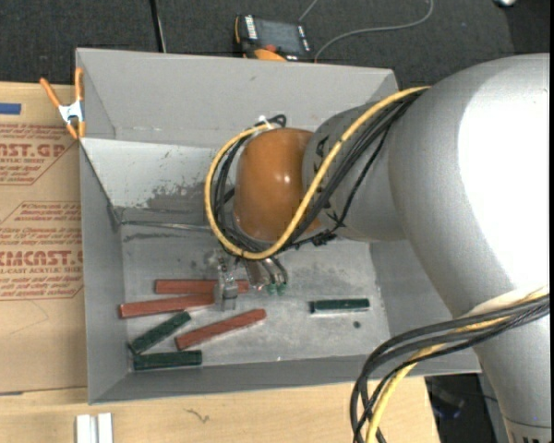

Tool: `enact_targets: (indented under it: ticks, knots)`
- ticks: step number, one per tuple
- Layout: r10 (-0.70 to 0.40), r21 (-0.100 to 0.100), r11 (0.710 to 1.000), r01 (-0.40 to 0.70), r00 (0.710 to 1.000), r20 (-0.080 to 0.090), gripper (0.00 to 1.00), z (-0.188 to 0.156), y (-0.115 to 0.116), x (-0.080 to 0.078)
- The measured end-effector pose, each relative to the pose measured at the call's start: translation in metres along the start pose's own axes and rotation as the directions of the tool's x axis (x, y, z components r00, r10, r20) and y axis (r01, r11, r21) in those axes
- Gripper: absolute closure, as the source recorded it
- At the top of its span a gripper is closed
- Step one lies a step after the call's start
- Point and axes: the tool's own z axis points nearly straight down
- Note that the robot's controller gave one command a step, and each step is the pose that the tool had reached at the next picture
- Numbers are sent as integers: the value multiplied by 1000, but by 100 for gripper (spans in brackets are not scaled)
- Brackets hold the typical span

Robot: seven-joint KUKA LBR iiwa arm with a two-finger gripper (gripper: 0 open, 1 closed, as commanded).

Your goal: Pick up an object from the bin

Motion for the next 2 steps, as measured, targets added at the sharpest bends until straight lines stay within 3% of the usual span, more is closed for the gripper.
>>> enact_targets:
  ticks: [1,2]
  knots:
    - [0,1,1000,0,1000,6,100,-147,-21,-9]
    - [-145,-3,989,145,989,1,100,-159,47,-37]
